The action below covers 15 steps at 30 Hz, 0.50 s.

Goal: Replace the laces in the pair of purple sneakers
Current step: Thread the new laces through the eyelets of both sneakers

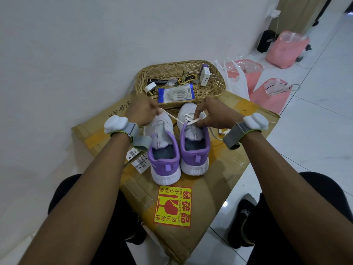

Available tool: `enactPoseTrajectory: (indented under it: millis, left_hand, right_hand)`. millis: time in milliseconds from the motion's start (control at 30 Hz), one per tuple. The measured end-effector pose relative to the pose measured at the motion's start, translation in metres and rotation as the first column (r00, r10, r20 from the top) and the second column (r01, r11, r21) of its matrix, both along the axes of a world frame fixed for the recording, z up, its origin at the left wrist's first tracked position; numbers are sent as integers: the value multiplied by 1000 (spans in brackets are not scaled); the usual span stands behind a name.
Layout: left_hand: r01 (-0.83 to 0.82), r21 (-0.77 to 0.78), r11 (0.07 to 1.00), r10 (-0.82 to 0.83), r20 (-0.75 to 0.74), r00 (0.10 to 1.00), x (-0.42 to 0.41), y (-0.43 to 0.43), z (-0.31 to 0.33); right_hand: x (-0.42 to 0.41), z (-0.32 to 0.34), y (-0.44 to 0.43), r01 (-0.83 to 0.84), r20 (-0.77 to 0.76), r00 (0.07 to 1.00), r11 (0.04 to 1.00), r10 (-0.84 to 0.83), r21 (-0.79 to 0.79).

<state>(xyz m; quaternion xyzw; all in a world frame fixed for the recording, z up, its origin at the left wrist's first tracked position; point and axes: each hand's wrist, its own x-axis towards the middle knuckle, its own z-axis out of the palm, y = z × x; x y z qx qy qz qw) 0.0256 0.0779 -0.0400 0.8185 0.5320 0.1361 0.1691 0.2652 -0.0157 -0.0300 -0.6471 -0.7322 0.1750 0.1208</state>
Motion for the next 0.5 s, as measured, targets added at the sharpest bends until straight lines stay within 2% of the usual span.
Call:
enactPoseTrajectory:
  millis: [67,100,133,200,267,300,400,500]
  left_hand:
    - [-184,139,973,196,-73,978,-8,3,-3]
    - [-198,140,970,210,-81,974,-8,3,-4]
    - [-148,83,985,155,-78,985,-5,-1,-3]
    - [126,-81,989,-130,-49,990,6,-12,2]
    - [358,-220,908,-366,2,930,17,-25,7]
    - [396,-240,886,-403,22,915,20,-26,5]
    - [295,-186,937,-293,38,955,12,-14,3]
    - [22,-22,999,-25,-114,993,-2,3,-3]
  right_hand:
    - [0,-1,0,3,-5,1000,1000,-3,6]
    - [0,-1,1,3,-4,1000,1000,-3,6]
    - [0,-2,2,2,-1,1000,1000,-2,6]
    - [1,-4,3,0,2,1000,1000,0,4]
    - [1,-4,3,-3,-7,1000,1000,3,6]
    - [1,-3,3,-2,-19,1000,1000,2,8]
    - [2,-4,3,7,-56,998,1000,-7,1]
    - [6,-9,5,32,-95,995,998,-37,-54]
